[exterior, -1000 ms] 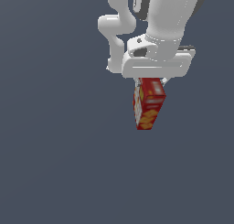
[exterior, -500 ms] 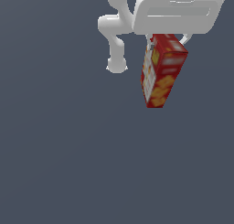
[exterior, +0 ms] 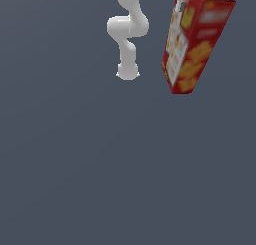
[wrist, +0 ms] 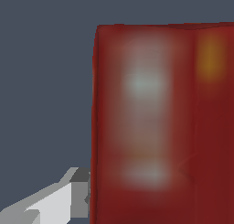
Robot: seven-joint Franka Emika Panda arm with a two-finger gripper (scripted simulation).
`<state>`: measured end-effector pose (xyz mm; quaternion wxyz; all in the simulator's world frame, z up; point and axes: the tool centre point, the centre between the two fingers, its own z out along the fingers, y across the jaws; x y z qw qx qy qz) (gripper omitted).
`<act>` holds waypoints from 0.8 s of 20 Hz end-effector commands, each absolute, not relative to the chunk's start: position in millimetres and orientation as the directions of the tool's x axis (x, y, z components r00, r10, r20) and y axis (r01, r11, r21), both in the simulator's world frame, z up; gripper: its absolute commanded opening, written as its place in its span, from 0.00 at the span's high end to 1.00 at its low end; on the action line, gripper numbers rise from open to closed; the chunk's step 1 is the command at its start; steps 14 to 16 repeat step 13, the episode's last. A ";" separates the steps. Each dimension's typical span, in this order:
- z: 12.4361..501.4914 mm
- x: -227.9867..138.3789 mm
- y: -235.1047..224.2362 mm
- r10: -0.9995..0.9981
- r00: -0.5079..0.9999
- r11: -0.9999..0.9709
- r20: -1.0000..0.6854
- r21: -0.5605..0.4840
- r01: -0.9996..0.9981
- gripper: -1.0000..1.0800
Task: Pick up the object and move it to a goal position.
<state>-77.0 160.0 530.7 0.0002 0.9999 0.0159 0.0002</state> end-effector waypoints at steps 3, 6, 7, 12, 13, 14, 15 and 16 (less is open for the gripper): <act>553.7 -82.4 165.3 0.031 1.000 -1.000 0.000 0.000 0.031 1.00; 562.6 -84.0 167.0 0.031 1.000 -1.000 0.000 0.000 0.031 1.00; 564.8 -84.3 167.6 0.031 1.000 -1.000 0.000 0.000 0.031 1.00; 570.1 -85.0 169.0 0.031 1.000 -1.000 0.000 0.000 0.031 1.00; 570.2 -85.0 169.0 0.031 1.000 -1.000 0.000 0.000 0.031 1.00; 570.2 -85.0 169.0 0.031 1.000 -1.000 0.000 0.000 0.031 1.00; 570.2 -85.0 169.0 0.031 1.000 -1.000 0.000 0.000 0.031 1.00; 570.2 -85.0 169.0 0.031 1.000 -1.000 0.000 0.000 0.031 1.00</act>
